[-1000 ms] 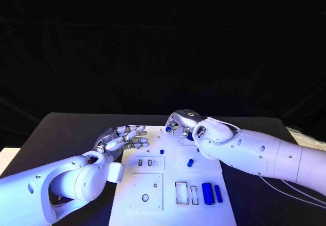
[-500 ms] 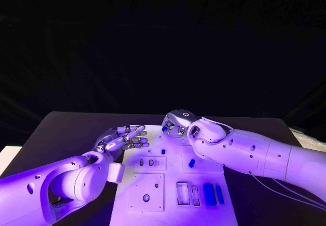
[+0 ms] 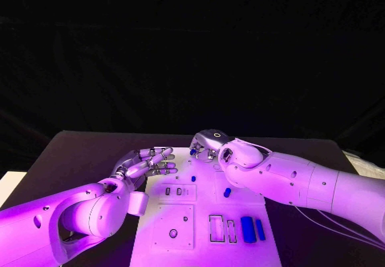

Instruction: Assemble the parts on the task board

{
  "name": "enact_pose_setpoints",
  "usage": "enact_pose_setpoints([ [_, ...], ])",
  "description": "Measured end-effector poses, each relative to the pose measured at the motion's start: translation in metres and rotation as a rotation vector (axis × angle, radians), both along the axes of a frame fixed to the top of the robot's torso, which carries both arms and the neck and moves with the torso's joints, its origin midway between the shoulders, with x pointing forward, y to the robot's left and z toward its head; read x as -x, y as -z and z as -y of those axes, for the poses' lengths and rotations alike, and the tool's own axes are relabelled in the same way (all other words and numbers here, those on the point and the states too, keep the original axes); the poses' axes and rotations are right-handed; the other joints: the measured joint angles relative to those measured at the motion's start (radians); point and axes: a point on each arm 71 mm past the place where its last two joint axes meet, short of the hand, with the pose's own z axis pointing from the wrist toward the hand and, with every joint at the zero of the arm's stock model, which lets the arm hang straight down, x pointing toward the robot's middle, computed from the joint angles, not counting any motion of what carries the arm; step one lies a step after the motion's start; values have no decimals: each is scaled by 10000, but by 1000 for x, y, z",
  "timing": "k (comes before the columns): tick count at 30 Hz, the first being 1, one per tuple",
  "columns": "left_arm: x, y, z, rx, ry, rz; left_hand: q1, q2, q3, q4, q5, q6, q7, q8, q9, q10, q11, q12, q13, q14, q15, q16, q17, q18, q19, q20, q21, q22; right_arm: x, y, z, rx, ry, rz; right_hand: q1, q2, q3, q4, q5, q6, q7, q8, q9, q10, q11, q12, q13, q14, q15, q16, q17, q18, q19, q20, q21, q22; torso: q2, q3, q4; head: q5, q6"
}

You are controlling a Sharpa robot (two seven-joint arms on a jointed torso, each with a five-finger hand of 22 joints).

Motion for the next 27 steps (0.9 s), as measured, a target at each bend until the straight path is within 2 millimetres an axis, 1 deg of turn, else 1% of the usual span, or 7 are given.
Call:
enact_pose_setpoints([
  [6,0,0,0,1,16,-8,0,0,0,0,0,0,0,0,0,0,0,0,0,0,0,0,-1,0,0,0,0,-1,-1,1,-2,113,122,-76,-34,-120,86,87,-17,-16,-9,1,1,-139,9,1,-2,0,0,18,-110,1,-53,53,-1,-59,11,-5,0,6,-12],
  [10,0,0,0,2,28,-14,0,0,0,0,0,0,0,0,0,0,0,0,0,0,0,0,-1,-1,0,0,0,0,-2,1,-3,172,177,-107,-99,-185,164,159,-18,-110,74,2,59,-295,62,2,-9,-40,40,-45,-227,1,-139,61,-1,-144,17,-5,-7,7,-14],
  [16,0,0,1,11,63,-27,0,0,0,0,0,0,0,0,-1,0,0,-42,0,0,0,0,-2,0,0,0,0,-1,-2,3,-3,243,279,-152,-217,-594,328,271,-10,-677,250,44,28,-845,202,1,-31,-189,189,-366,-673,2,-525,173,-253,-635,23,-5,-12,0,-15],
  [19,0,0,1,11,75,-36,0,0,27,-26,0,0,0,1,0,0,0,-42,0,0,0,0,12,-1,0,0,0,-1,-3,3,-1,253,364,-152,-306,-1100,205,432,13,-1566,360,8,-68,-1601,342,1,-31,-417,317,-887,-1357,0,-1062,291,-761,-1492,28,-5,-12,-1,-13],
  [20,0,0,1,9,76,-41,0,0,27,-26,0,0,0,1,0,0,0,-42,0,0,0,-2,12,-1,0,0,0,-1,-3,3,-1,249,379,-147,-296,-1201,98,474,12,-1845,383,8,-71,-1822,385,14,-30,-545,326,-1149,-1686,95,-1266,319,-971,-1833,29,-5,-12,1,-12],
  [23,0,0,1,3,79,-57,0,0,27,-26,0,0,0,1,0,0,0,-42,0,0,0,-41,12,-1,0,0,0,-1,-2,2,1,201,380,-104,-193,-1304,-171,613,26,-2141,405,8,-50,-2145,429,147,-8,-666,339,-1613,-2245,160,-1540,354,-1332,-2357,30,-5,-12,11,-8],
  [27,0,0,1,-9,73,-79,0,0,27,-26,0,-37,37,1,0,-35,35,-42,1,0,0,-41,12,-1,0,0,0,-1,3,-1,9,71,351,-8,-127,-1368,-312,754,169,-2148,416,9,-5,-2143,432,385,40,-656,339,-1594,-2189,161,-1525,350,-1364,-2364,30,-4,-18,24,-8],
])
